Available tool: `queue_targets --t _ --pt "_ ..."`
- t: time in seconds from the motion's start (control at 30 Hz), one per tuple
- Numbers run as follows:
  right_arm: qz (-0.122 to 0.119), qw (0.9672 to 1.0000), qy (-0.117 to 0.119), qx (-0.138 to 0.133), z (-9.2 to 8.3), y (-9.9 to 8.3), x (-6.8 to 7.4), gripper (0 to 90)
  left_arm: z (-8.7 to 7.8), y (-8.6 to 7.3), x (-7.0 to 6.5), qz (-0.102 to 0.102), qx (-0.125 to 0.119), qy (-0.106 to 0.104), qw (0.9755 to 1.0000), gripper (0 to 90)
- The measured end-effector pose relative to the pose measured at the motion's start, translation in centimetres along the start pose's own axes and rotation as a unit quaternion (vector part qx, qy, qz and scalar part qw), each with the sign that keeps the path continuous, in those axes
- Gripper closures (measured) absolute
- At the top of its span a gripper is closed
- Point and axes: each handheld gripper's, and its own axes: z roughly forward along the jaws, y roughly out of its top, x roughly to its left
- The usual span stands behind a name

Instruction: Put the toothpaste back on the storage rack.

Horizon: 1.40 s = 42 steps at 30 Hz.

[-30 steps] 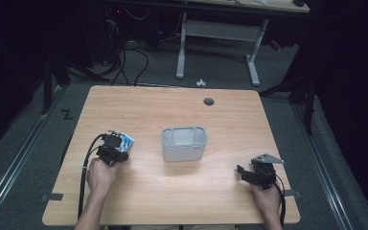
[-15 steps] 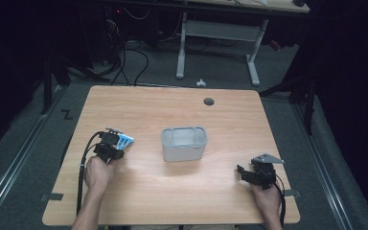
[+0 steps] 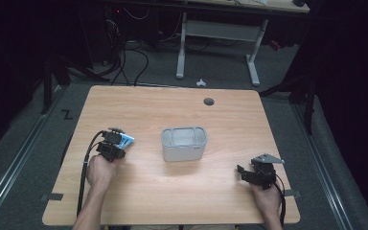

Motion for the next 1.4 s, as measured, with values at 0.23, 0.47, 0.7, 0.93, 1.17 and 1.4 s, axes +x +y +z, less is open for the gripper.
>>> queue_targets --t 0.23,0.47,0.7,0.93,1.17,1.4 --pt "0.001 1.0 0.002 -0.002 0.0 0.0 -0.1 32.4 -0.5 -0.3 0.4 -0.004 -0.002 -0.017 0.9998 70.4" --pt "0.0 1.0 0.002 -0.001 0.0 0.0 -0.1 32.4 -1.6 -0.6 0.7 -0.013 -0.024 -0.037 0.9989 70.4" --pt "0.0 1.0 0.001 -0.001 0.0 0.0 0.0 32.4 -3.0 -0.5 0.5 -0.007 -0.04 -0.041 0.9984 70.7" --pt "0.0 1.0 0.001 0.0 0.0 0.0 0.0 32.4 -4.4 -0.8 0.5 -0.009 -0.067 -0.052 0.9963 71.0" --pt "0.0 1.0 0.0 0.0 0.0 0.0 0.0 32.4 -5.7 -0.9 0.1 -0.001 -0.097 -0.057 0.9937 71.0" --pt "-0.001 1.0 0.0 0.0 0.0 0.0 0.0 32.4 -6.8 -1.0 -0.4 0.003 -0.127 -0.069 0.9895 71.2"
